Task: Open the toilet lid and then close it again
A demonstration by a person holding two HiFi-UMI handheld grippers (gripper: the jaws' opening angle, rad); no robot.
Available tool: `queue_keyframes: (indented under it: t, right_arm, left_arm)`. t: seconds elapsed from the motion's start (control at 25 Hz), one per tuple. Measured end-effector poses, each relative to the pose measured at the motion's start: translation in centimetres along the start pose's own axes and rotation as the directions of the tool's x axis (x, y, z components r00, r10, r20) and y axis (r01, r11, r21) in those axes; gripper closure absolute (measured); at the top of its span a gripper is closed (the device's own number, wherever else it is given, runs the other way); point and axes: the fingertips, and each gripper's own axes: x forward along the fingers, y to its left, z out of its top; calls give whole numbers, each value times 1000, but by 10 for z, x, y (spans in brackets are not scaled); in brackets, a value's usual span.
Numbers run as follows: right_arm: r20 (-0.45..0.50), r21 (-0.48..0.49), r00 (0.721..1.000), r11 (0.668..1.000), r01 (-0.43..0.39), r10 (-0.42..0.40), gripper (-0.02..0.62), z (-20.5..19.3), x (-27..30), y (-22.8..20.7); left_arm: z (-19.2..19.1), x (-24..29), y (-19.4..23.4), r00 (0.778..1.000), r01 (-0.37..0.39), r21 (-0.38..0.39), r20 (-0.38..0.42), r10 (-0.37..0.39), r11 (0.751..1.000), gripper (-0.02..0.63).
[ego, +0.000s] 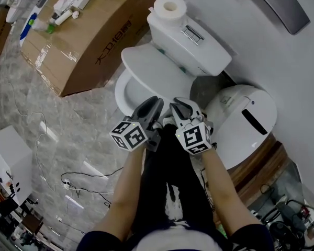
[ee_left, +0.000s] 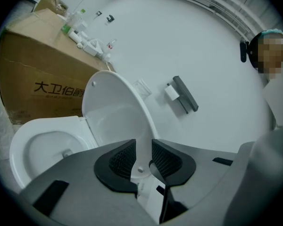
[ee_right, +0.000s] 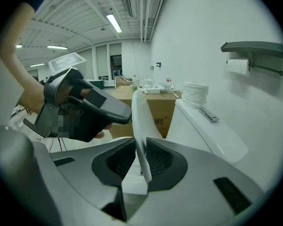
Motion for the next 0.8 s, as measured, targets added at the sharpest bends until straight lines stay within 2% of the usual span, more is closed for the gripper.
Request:
queue_keyframes:
  t: [0.44, 0.56, 0.8]
  right_arm:
    - [-45, -31, 996, 996, -85, 83, 535, -8, 9, 31]
    - [-70, -59, 993, 993, -101, 97, 534, -11, 12, 42]
    - [-93, -58, 987, 989, -136, 130, 526, -16, 19, 58]
  left_arm:
    - [-12, -22, 1, 998, 64, -10, -23, -64, 998, 500]
    - [-16, -24, 6, 998, 45, 0, -41, -45, 999, 500]
    - [-19, -29, 23, 1000, -12, -42, -26, 11, 999, 502]
